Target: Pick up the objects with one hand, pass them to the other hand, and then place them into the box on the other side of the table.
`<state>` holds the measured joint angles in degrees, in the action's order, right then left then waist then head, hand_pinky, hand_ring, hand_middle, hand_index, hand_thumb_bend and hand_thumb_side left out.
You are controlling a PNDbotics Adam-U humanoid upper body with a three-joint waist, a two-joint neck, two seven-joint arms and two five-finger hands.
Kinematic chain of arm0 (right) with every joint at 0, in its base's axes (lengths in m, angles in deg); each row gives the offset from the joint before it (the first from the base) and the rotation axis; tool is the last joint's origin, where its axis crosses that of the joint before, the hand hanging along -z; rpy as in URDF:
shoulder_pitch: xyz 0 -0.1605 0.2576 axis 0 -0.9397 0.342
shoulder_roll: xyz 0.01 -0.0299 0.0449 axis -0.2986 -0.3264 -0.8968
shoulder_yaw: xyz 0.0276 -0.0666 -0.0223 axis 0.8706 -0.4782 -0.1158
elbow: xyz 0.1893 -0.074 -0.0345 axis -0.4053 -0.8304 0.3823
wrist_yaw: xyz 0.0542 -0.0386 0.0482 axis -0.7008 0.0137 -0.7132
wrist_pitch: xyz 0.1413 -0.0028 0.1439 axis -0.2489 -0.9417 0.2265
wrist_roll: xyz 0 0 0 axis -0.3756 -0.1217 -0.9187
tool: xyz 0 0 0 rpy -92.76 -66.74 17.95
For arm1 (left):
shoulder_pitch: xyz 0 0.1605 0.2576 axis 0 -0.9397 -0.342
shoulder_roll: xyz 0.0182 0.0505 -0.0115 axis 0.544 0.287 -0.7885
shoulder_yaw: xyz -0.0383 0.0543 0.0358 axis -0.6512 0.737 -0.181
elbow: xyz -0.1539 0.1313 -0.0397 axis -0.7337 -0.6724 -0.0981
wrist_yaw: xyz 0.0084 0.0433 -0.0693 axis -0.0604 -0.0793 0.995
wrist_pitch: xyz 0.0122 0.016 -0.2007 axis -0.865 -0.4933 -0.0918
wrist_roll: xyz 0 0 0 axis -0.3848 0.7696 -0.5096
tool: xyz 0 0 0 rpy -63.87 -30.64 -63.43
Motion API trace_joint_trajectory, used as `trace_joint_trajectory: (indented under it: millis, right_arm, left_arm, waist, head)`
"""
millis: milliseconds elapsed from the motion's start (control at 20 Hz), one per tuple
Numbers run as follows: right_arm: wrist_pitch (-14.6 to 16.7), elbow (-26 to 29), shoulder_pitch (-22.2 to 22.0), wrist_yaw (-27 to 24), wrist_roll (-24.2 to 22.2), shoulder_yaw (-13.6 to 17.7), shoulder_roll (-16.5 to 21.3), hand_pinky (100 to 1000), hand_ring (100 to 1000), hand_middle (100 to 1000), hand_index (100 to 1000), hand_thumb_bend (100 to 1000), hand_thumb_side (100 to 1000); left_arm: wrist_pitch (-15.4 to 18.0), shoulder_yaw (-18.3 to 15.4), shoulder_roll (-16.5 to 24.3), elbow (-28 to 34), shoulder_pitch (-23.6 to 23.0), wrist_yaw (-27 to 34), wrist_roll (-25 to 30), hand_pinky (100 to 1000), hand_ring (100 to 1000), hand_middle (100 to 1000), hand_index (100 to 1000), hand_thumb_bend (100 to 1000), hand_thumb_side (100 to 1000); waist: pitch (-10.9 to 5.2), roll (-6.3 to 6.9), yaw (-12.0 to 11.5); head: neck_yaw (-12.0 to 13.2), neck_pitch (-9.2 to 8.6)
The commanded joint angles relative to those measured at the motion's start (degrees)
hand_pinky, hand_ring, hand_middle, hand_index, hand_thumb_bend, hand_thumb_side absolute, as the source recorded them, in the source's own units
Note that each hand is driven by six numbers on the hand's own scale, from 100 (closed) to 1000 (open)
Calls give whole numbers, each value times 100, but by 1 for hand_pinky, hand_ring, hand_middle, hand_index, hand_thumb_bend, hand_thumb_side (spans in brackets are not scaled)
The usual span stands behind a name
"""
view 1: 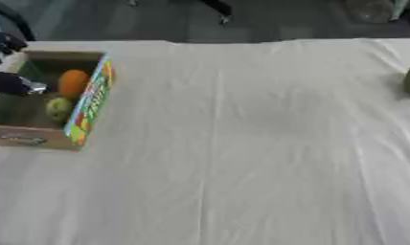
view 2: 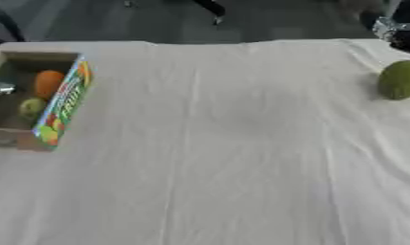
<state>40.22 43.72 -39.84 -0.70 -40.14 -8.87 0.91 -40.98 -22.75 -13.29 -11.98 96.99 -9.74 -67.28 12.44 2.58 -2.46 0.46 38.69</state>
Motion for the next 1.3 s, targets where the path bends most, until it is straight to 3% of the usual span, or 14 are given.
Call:
trace_joint_trajectory:
  millis: [50, 400, 450, 500, 650, 900, 1300]
  right_arm:
    - [-23, -27, 119, 58, 44, 95, 155, 728, 753, 740, 817, 508, 311]
    - [-210, -338, 298, 359, -115, 49, 301, 735, 761, 739, 823, 514, 317]
    - [-247, -410, 333, 433, -161, 41, 323, 738, 763, 743, 826, 465, 317]
    - [-294, -503, 379, 537, -215, 30, 351, 739, 764, 744, 826, 521, 317]
    - [-385, -830, 535, 815, -385, 9, 399, 744, 766, 748, 829, 527, 317]
    - [-440, -1526, 763, 1371, -879, -76, 513, 770, 788, 775, 843, 538, 333]
    - [-281, -2503, 975, 2136, -1779, -5, 743, 790, 806, 794, 850, 573, 313]
  left_arm:
    - [-42, -151, 182, 499, -4, 444, -169, 681, 735, 650, 760, 760, 335]
    - [-210, -250, 184, 1855, -297, 1580, -469, 669, 739, 671, 772, 742, 404]
    - [-233, -256, 169, 2012, -341, 1724, -491, 668, 741, 676, 775, 742, 417]
    - [-253, -262, 145, 2181, -384, 1883, -520, 668, 743, 680, 780, 745, 439]
    - [-289, -277, 63, 2621, -502, 2203, -635, 668, 748, 686, 787, 740, 481]
    - [-378, -302, -140, 3031, -659, 2634, -914, 670, 758, 695, 793, 696, 554]
    - [-403, -327, -376, 3306, -855, 2938, -1150, 668, 756, 685, 789, 703, 535]
  waist:
    - [-81, -22, -11]
    - [-86, -57, -19]
    - [-86, -61, -22]
    - [-86, -69, -25]
    - [-86, -88, -31]
    - [-90, -116, -47]
    - [-94, -164, -50]
  head:
    - [-371, 32]
    - [-933, -23]
    - [-999, -29]
    - [-1081, -40]
    - [-1265, -53]
    - [-1408, -39]
    - [-1555, -79]
